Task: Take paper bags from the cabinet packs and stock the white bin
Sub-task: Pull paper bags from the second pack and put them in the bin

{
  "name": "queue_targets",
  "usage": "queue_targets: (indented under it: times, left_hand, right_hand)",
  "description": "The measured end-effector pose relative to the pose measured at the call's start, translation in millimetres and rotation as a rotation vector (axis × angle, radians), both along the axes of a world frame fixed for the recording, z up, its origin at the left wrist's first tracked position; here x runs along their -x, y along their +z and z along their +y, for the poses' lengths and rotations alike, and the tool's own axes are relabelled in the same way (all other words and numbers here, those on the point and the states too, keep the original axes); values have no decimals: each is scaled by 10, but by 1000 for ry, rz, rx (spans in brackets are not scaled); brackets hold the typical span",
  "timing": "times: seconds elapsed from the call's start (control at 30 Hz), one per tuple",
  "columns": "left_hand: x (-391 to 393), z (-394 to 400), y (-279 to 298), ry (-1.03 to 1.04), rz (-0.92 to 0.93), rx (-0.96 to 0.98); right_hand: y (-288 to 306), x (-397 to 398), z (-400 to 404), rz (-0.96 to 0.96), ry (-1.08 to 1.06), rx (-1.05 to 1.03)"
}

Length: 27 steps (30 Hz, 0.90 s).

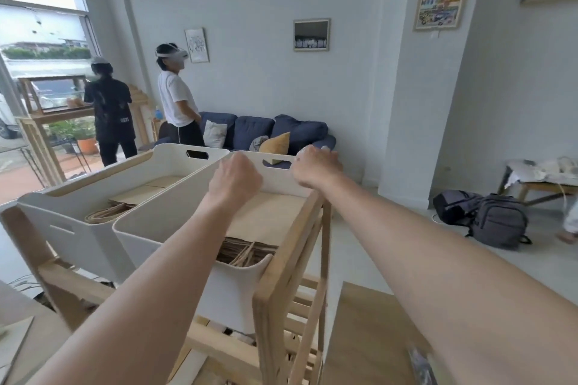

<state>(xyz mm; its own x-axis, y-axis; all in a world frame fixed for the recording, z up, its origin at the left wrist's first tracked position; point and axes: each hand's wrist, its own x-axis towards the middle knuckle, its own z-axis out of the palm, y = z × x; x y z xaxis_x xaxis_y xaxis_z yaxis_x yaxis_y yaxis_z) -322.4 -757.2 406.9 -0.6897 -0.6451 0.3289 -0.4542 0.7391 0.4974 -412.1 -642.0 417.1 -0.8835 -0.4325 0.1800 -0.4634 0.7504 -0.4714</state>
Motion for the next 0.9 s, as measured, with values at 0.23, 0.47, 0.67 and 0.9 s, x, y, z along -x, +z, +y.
queue_targets:
  times: [0.23, 0.47, 0.67, 0.9]
  left_hand:
    - [264, 1656, 192, -555, 462, -625]
    - [218, 3055, -1312, -625, 132, -963]
    - [40, 3434, -2749, -331, -373, -731]
    - [-451, 3974, -3450, -276, -574, -552]
  right_hand:
    - [-431, 362, 1439, -77, -247, 73]
    - [-1882, 98, 3412, -424, -583, -208]
    - [-2887, -558, 3928, -678, -693, -137]
    - [-3405, -1070, 3941, -750, -613, -14]
